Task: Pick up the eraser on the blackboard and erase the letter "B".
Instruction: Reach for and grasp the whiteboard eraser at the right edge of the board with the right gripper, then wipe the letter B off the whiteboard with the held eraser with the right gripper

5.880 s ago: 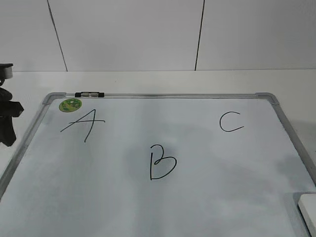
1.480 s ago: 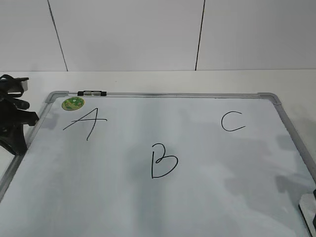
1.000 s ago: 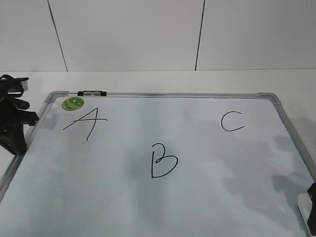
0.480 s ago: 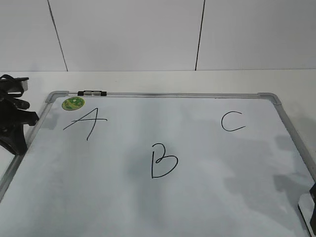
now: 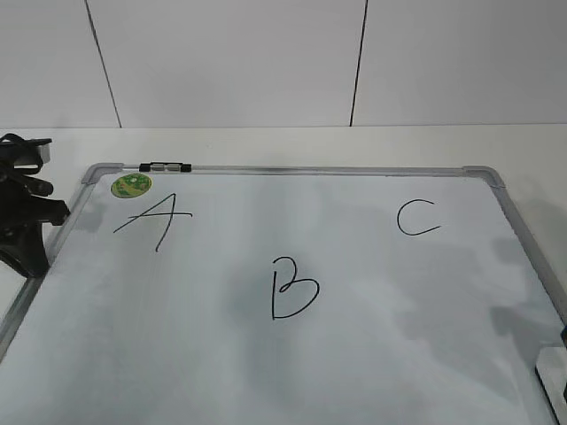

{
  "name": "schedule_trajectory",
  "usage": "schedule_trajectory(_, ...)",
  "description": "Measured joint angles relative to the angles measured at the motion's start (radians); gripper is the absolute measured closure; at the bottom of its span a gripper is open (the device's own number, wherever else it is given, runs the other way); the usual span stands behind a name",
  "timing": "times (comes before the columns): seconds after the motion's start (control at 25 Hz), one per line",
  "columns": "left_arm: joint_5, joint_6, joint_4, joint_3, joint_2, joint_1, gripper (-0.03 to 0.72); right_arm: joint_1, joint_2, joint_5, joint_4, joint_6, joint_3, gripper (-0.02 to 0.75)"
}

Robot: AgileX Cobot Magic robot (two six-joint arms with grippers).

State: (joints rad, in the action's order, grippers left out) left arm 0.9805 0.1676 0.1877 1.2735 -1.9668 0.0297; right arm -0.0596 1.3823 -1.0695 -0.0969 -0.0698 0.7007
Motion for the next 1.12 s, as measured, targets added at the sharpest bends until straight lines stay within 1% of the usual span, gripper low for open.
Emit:
schedule_trajectory(0.2,0.000,0.000,0.000,0.000,0.000,0.000,0.662,0.000,0.002,-0.020,0.002,0.000,0.037,0.112)
schedule_trajectory(0.84,-0.002,0.000,0.000,0.000,0.000,0.000,0.662,0.000,0.003,-0.020,-0.009,0.020,0.038,0.096)
schedule_trajectory(1.12,-0.002,0.000,0.000,0.000,0.000,0.000,0.662,0.000,0.045,-0.020,-0.009,0.021,0.038,0.094)
